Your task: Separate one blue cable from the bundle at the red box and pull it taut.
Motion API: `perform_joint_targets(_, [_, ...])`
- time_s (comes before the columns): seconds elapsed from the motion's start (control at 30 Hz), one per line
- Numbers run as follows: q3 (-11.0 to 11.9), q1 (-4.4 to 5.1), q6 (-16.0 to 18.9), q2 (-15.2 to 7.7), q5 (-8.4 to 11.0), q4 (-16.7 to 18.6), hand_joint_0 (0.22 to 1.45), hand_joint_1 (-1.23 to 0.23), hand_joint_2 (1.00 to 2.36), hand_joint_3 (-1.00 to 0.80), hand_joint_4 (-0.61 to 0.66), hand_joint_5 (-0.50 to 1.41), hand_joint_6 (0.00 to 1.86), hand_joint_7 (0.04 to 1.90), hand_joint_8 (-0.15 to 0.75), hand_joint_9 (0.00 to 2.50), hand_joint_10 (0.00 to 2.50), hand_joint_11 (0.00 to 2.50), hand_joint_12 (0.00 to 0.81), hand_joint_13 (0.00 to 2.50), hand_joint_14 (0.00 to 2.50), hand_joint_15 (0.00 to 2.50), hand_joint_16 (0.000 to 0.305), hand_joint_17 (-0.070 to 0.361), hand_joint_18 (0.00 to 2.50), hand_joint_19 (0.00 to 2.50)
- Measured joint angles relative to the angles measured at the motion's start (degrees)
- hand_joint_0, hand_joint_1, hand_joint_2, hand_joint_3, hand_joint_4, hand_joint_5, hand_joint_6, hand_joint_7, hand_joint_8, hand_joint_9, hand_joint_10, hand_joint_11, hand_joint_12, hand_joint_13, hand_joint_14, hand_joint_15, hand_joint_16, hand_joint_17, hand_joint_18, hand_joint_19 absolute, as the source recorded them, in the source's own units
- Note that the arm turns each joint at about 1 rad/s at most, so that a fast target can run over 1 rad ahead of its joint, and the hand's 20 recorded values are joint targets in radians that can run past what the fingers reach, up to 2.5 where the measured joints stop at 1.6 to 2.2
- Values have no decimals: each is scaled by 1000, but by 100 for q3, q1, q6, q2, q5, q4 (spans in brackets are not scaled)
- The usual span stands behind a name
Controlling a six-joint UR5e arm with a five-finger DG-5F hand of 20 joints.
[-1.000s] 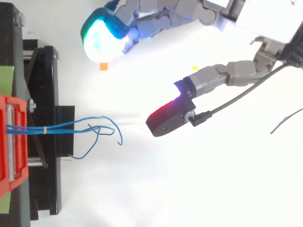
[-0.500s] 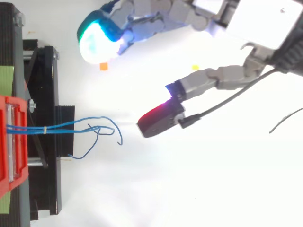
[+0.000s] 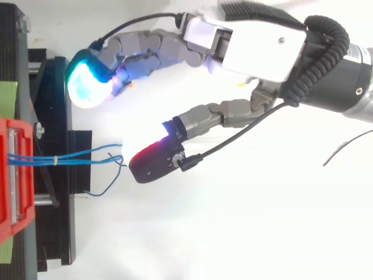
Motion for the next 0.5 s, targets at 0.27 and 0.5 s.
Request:
perform_joint_targets(0.27, [2, -26, 638, -123, -398, 164, 477, -532, 1000, -500, 296, -204, 502, 781, 371, 667, 10, 502, 446, 633, 12, 367, 61, 138, 646, 546])
perform_joint_targets(0.5, [3, -44, 939, -318, -592, 563, 487, -510, 1000, -500, 303, -201, 502, 779, 374, 687, 12, 499, 445, 647, 12, 374, 61, 137, 658, 556])
